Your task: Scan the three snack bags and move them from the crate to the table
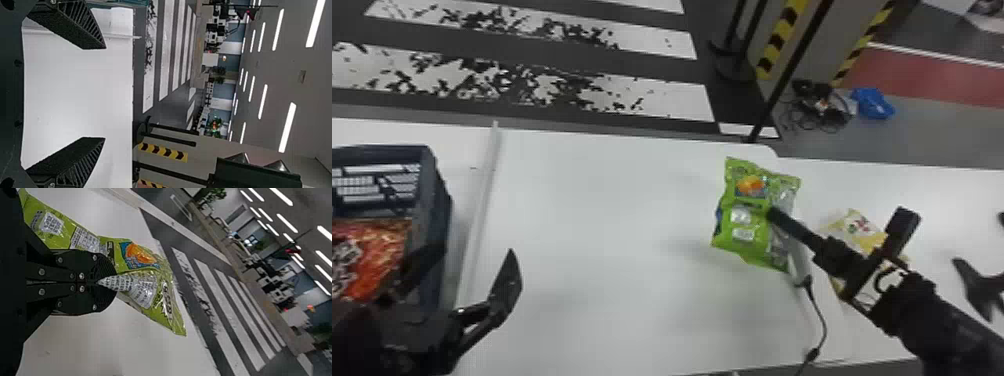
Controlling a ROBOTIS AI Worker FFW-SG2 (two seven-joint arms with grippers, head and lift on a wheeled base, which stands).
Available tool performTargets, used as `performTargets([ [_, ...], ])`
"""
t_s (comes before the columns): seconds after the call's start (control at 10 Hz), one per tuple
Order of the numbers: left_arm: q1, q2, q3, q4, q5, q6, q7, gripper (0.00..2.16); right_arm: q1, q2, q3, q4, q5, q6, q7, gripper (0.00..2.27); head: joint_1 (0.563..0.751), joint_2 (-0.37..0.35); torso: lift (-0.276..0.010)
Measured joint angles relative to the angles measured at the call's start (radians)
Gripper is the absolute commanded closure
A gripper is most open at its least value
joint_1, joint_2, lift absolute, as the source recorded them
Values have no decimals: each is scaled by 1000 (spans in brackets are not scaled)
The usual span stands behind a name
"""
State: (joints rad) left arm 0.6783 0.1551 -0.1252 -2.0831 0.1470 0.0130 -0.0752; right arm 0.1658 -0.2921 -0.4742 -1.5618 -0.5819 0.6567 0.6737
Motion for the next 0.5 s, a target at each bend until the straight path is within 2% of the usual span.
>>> performTargets([
  [0.1, -5, 0, 6, 7, 5, 3, -1, 36, -45, 0, -52, 68, -87, -113, -77, 2240, 695, -350, -62],
  [0.2, -8, 1, 9, 12, 6, 8, -2, 36, -95, 0, -83, 148, -140, -229, -169, 2240, 695, -350, -62],
  [0.4, -10, 2, 24, 30, 12, 16, -10, 36, -201, -10, -108, 334, -169, -501, -378, 2240, 695, -350, -62],
  [0.5, -12, 3, 29, 35, 18, 15, -13, 36, -232, -18, -107, 406, -161, -588, -499, 2240, 695, -350, -62],
])
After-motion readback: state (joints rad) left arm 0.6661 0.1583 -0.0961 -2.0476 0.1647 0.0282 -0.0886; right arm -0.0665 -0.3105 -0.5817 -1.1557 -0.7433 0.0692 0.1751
